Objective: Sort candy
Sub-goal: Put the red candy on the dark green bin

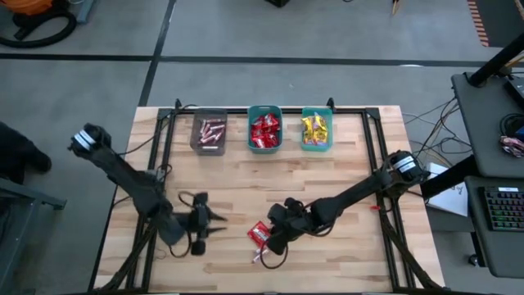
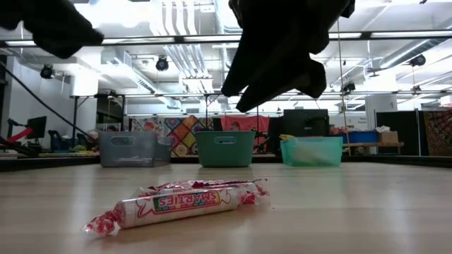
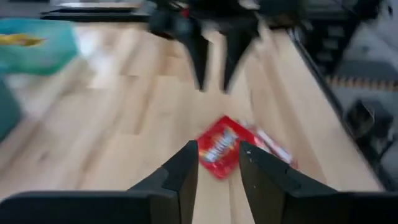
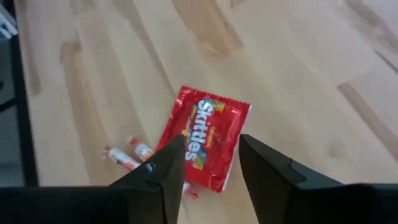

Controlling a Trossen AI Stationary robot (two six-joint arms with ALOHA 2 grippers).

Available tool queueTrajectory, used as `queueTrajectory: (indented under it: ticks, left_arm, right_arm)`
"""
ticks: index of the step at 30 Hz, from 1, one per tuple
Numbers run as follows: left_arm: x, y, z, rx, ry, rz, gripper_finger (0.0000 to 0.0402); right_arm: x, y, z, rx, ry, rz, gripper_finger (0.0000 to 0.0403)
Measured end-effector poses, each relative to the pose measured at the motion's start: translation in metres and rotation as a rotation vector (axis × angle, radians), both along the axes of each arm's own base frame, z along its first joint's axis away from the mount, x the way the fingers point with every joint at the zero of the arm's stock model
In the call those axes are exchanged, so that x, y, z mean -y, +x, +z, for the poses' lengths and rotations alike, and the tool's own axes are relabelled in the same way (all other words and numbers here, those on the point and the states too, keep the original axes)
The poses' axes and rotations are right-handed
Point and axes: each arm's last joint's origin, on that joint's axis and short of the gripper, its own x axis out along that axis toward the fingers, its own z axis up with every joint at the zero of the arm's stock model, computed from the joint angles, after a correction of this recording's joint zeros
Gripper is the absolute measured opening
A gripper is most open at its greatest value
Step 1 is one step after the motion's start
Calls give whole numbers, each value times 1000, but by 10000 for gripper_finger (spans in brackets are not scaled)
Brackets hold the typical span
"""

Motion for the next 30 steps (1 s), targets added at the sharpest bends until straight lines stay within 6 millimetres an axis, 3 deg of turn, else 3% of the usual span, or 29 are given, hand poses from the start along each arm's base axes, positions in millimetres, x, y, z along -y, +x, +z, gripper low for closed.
queueTrajectory:
  ticks: [5, 12, 18, 30]
  left_arm:
    - [20, 17, -38, -61, 103, -59, 78]
    - [35, 34, -68, -22, 172, -99, 38]
    - [33, 56, -97, 39, 155, -56, 3]
    - [23, 78, -132, 62, 72, -20, 0]
  right_arm:
    - [-7, 1, -8, 43, -87, -37, 155]
    - [-12, 13, -43, 28, -158, 18, 149]
    - [1, 9, -55, -128, -37, -11, 161]
    - [21, 17, -52, -192, 204, -70, 171]
